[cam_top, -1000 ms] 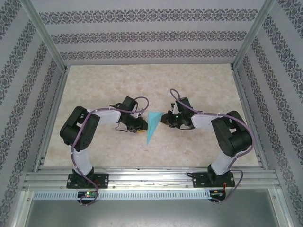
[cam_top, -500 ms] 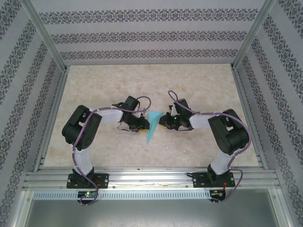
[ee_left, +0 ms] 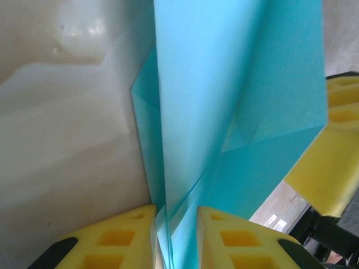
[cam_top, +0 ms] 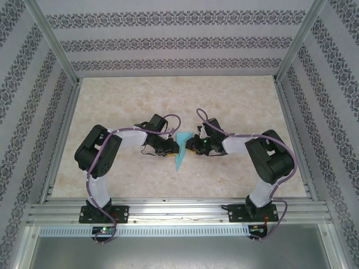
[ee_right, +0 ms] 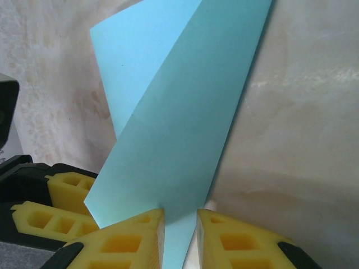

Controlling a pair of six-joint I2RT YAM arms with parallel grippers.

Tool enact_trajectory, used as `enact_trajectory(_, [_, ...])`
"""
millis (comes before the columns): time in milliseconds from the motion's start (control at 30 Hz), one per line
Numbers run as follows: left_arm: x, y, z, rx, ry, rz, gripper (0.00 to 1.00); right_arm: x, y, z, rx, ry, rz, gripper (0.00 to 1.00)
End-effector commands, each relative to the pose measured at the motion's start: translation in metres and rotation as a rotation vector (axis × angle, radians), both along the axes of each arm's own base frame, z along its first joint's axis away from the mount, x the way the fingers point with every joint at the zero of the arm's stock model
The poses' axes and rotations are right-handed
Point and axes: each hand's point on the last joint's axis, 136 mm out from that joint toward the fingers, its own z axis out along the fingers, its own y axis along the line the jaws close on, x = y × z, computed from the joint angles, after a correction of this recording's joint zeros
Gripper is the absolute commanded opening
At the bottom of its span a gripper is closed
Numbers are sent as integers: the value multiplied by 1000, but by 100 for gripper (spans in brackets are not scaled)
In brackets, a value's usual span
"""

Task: Fold a paper plane with a square sheet of paper (pick it up from the middle)
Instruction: Move a paper plane to the center of the table.

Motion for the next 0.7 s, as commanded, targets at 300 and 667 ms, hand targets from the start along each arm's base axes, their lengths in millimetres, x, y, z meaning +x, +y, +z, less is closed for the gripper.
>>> enact_trajectory(300, [0, -10, -5, -48, 16, 12, 25, -12, 0, -14, -7, 43, -4, 22])
enact_trajectory(667, [-4, -18, -8, -81, 50, -17, 24, -12, 2, -17, 7, 49, 3, 22])
